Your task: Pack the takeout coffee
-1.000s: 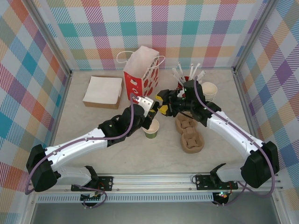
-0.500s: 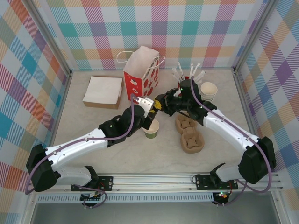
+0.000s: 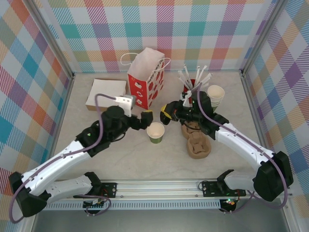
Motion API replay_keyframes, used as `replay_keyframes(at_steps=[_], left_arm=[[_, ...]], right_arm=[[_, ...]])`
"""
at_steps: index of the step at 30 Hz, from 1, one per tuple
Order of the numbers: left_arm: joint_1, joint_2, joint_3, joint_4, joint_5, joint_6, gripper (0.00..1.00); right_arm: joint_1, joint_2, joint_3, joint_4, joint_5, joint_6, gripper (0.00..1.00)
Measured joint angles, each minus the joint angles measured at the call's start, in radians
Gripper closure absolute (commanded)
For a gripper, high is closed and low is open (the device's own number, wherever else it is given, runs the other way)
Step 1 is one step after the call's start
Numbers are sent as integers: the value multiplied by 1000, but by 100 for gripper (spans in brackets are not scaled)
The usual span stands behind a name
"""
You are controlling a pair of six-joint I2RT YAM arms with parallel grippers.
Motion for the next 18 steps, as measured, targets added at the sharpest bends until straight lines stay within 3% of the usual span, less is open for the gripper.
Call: replay_keyframes(at_steps=[8, 13, 18], left_arm=[[205, 18, 24, -92, 251, -460, 0], [236, 65, 24, -69, 405, -742, 0], [238, 105, 6, 77, 523, -964, 0]], right_arm=[[-1, -5, -61, 157, -72, -306, 93], [-1, -30, -72, 221, -140, -457, 93], [-1, -43, -71, 272, -220, -525, 93]])
